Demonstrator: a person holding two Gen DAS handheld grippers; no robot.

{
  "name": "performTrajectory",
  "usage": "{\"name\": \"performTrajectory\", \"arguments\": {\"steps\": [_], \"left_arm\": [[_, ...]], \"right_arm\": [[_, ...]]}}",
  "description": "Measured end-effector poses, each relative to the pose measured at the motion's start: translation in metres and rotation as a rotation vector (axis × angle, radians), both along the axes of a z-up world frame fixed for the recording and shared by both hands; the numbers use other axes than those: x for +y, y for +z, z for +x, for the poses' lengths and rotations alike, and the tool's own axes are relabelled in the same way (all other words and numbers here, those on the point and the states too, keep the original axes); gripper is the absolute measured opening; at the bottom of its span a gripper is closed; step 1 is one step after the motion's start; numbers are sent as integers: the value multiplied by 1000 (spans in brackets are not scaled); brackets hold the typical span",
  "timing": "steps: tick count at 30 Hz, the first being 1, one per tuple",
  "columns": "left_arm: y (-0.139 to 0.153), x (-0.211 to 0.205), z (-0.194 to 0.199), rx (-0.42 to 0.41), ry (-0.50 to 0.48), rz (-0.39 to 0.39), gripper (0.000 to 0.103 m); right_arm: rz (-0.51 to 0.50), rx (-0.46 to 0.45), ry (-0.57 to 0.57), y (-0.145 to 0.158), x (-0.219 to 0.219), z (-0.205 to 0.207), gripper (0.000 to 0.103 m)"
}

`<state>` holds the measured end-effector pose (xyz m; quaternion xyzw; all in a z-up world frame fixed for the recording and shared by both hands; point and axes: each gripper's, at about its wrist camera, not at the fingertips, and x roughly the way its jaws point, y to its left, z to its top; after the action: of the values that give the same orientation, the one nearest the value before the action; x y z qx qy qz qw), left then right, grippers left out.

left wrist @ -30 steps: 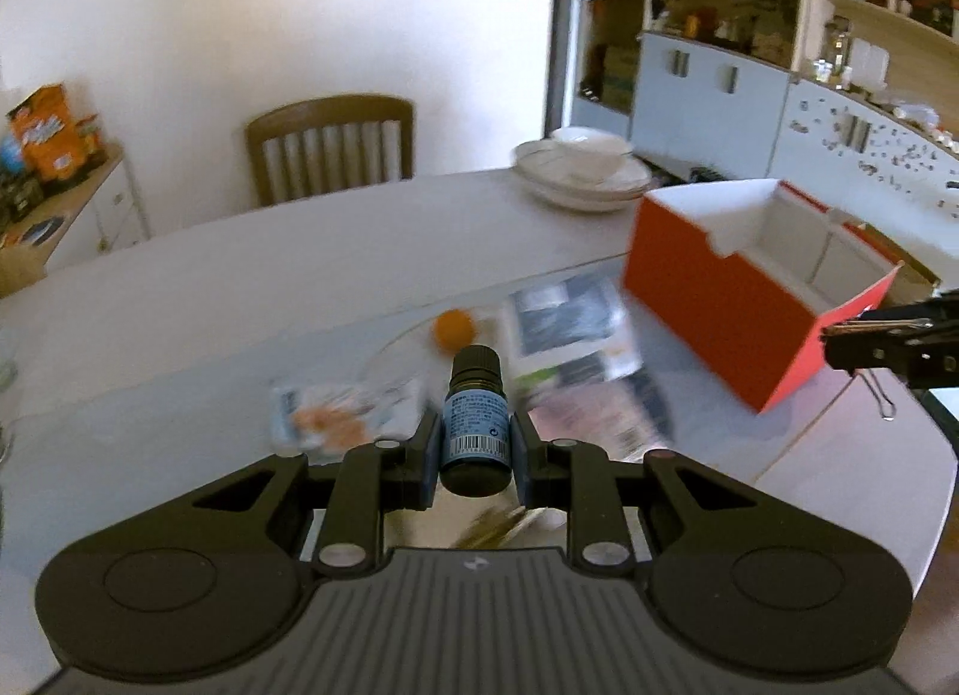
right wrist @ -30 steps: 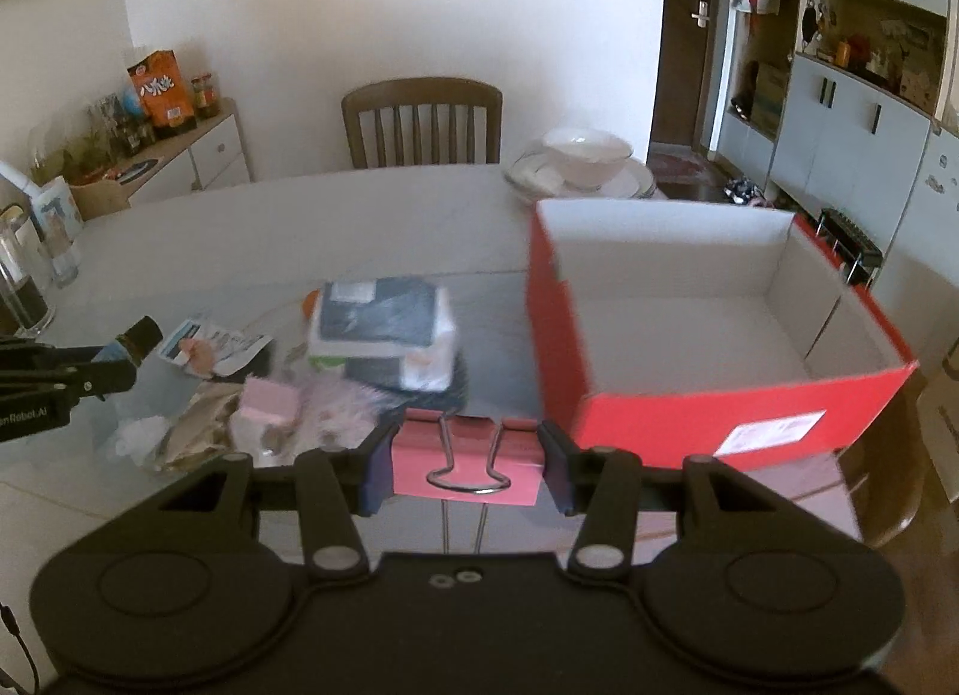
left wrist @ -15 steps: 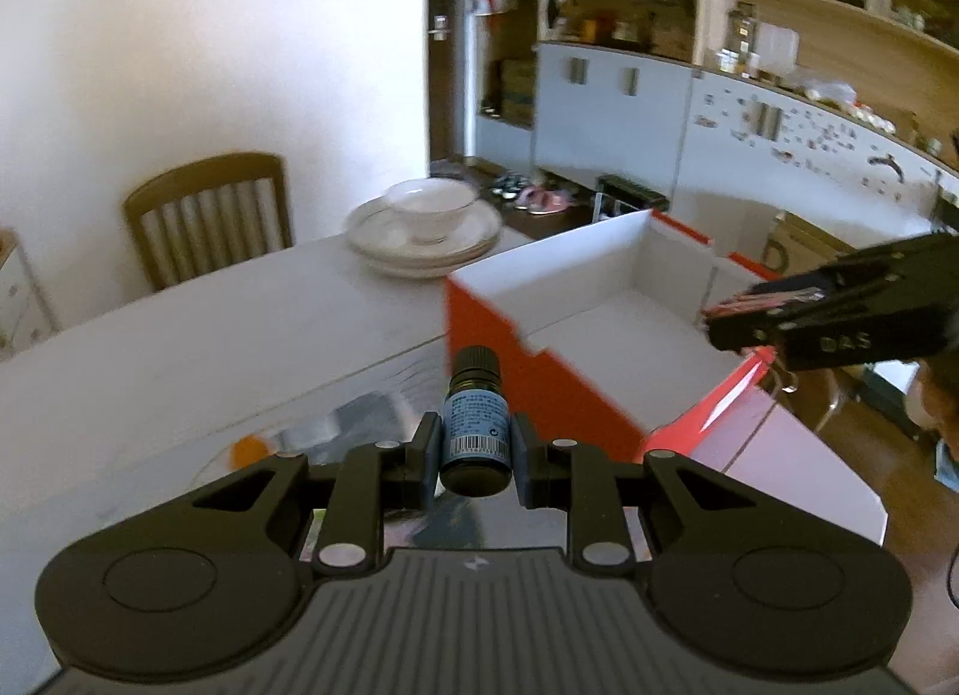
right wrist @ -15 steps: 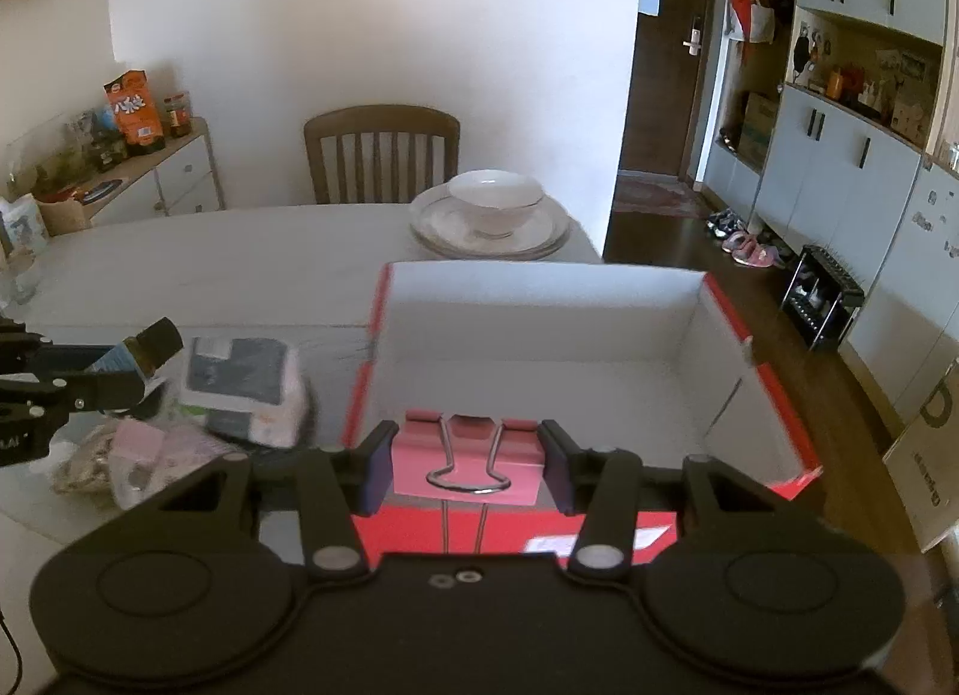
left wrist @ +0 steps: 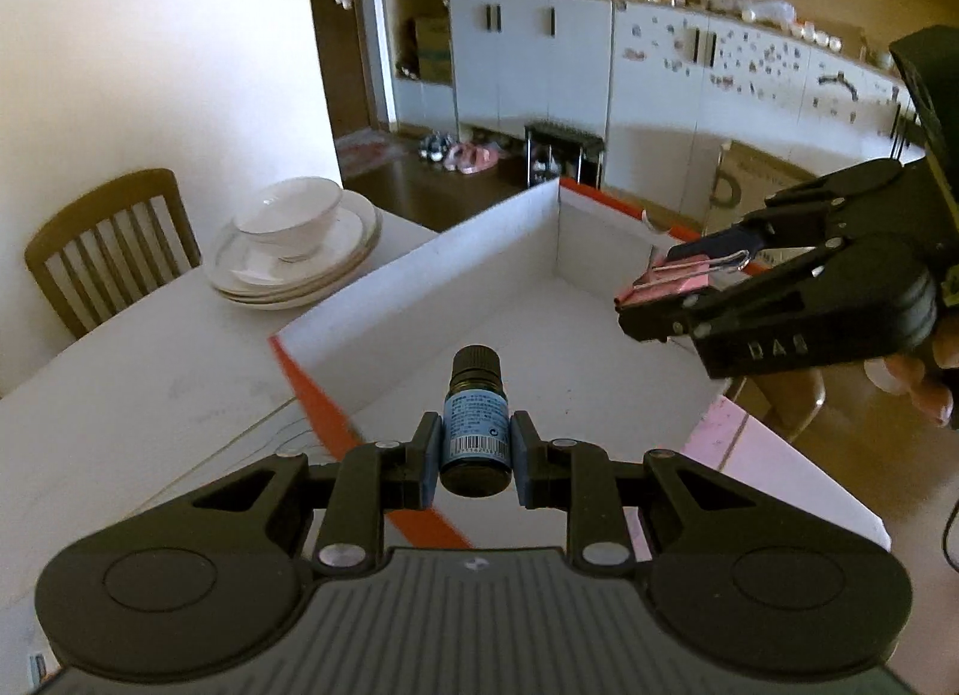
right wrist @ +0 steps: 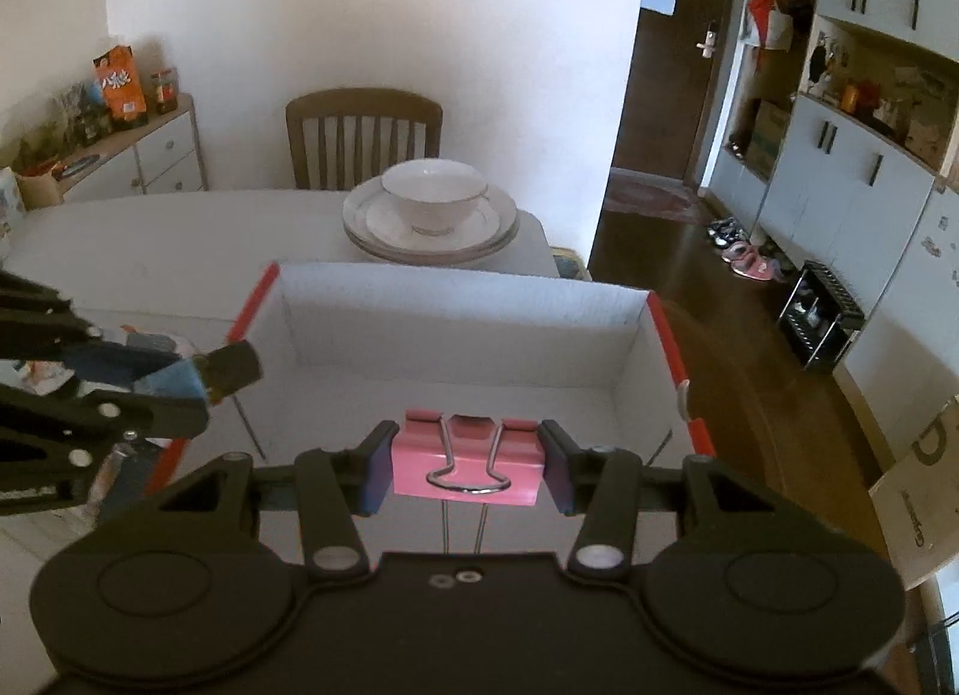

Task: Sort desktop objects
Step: 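Lower the bottle and clip into the red box and open both grippers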

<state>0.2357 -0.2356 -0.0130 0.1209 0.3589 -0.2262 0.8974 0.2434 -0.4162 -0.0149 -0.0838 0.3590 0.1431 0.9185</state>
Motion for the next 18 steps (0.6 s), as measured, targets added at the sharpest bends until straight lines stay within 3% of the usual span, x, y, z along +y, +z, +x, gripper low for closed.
{"name": "performTrajectory", "arguments": {"steps": [4, 12, 18], "left_arm": [[-9, -20, 28, 35, -9, 39, 22], [-29, -50, 74, 113, -31, 93, 22], [-58, -56, 98, 247, -36, 123, 22]], "right_arm": [[-15, 64, 49, -16, -9, 19, 49], [-28, 141, 45, -44, -20, 46, 49], [-63, 223, 60, -60, -17, 61, 49]]}}
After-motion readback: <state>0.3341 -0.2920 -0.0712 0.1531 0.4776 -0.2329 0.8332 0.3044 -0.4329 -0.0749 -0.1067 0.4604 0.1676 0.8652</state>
